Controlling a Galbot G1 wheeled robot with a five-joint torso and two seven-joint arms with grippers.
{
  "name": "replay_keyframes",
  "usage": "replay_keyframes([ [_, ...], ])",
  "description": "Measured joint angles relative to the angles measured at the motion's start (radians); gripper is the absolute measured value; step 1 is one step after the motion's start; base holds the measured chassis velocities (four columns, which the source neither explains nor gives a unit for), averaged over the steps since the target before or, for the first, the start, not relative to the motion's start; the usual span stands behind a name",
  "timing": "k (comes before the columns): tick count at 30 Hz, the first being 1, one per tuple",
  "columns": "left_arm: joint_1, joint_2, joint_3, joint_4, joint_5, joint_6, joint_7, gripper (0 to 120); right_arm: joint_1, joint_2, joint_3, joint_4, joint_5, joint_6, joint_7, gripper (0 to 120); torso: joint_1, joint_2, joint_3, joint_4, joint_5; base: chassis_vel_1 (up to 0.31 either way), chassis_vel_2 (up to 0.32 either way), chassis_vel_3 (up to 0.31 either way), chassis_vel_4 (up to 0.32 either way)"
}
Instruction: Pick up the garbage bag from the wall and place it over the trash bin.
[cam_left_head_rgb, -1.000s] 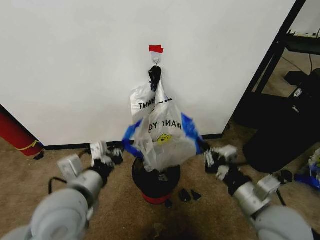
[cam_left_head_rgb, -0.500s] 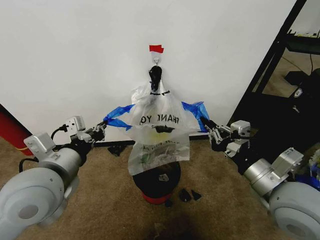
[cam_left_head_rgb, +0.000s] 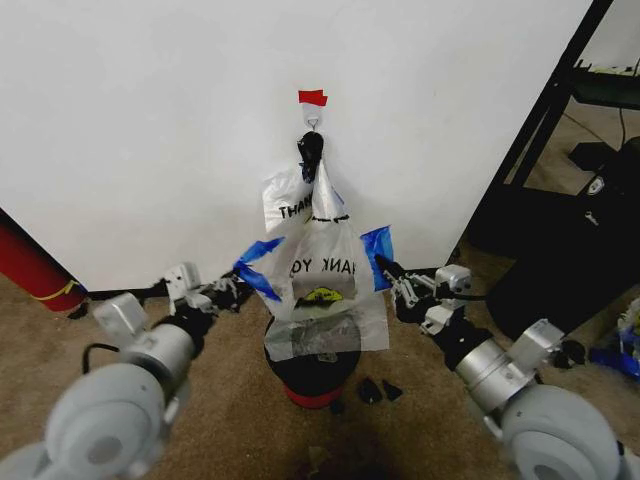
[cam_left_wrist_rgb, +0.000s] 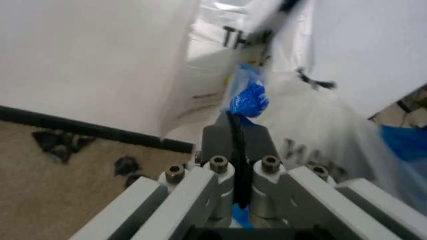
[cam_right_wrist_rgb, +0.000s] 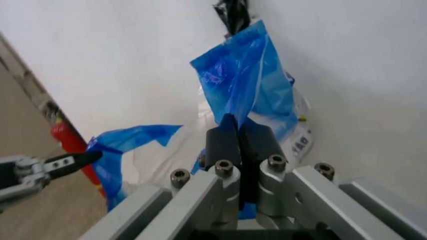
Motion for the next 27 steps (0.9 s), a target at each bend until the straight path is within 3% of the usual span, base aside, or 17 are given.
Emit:
replay_keyframes([
  [5, -0.019, 0.001, 0.008, 0.007, 0.015, -0.003, 0.013, 0, 0.008, 0.128, -0.055, -0.068, -0.023, 0.044, -0.021, 0, 0.0, 0.0, 0.0, -0.0001, 0.0001, 0.0, 0.0, 0.0, 0.0],
  [9, -0.001, 0.005, -0.025, 0.011, 0.002, 0.003, 0.015, 0, -0.006, 0.189, -0.088, -0.065, 0.008, 0.042, -0.019, 0, 0.0, 0.0, 0.0, -0.0001, 0.0, 0.0, 0.0, 0.0, 0.0],
  [17, 0.096, -0.032, 0.057, 0.045, 0.069, -0.003, 0.004, 0, -0.071, 0.237, -0.138, -0.164, -0.085, 0.046, -0.011, 0, 0.0, 0.0, 0.0, 0.0001, 0.0002, 0.0, 0.0, 0.0, 0.0],
  [27, 0.119, -0.046, 0.14, 0.074, 0.099, -0.004, -0.018, 0, -0.16, 0.247, -0.099, -0.214, -0.151, 0.02, 0.093, 0, 0.0, 0.0, 0.0, -0.0001, 0.0002, 0.0, 0.0, 0.0, 0.0],
])
